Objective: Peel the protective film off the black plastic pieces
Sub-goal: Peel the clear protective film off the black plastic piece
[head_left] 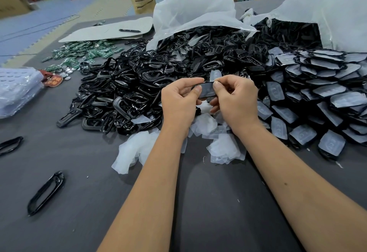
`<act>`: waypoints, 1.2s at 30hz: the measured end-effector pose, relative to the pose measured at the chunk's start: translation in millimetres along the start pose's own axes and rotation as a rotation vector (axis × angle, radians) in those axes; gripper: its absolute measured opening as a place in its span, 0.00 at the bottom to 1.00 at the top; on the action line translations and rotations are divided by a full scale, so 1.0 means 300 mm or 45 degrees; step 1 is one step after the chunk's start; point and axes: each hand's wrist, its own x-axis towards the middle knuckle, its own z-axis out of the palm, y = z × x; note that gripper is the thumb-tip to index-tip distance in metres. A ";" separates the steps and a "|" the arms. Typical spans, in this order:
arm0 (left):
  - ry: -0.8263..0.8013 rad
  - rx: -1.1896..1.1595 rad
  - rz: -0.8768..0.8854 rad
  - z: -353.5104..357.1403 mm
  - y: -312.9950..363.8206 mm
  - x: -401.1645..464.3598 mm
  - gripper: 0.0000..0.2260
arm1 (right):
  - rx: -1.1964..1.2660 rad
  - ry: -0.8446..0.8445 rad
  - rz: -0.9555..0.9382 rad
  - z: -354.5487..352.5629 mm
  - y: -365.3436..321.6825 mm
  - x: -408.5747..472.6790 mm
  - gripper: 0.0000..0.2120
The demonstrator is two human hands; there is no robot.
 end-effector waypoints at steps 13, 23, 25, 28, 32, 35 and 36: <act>0.018 -0.076 -0.012 -0.002 0.008 -0.002 0.10 | -0.073 -0.087 -0.117 -0.004 -0.010 -0.002 0.03; 0.070 -0.183 -0.097 -0.001 0.011 0.004 0.08 | -0.231 -0.022 -0.325 -0.001 -0.026 -0.015 0.10; 0.118 -0.286 -0.176 -0.005 0.020 0.009 0.09 | -0.273 -0.068 -0.399 0.003 -0.034 -0.018 0.09; 0.199 -0.466 -0.336 -0.024 0.031 0.025 0.08 | -0.218 -0.214 -0.391 0.008 -0.042 -0.023 0.11; 0.111 -0.615 -0.424 -0.046 0.043 0.032 0.07 | -0.235 -0.206 -0.437 0.011 -0.027 -0.021 0.11; -0.006 -0.619 -0.418 -0.043 0.047 0.029 0.14 | -0.115 -0.118 -0.334 0.005 -0.013 -0.010 0.07; -0.033 -0.607 -0.399 -0.040 0.046 0.027 0.13 | -0.044 -0.099 -0.263 0.002 -0.010 -0.004 0.05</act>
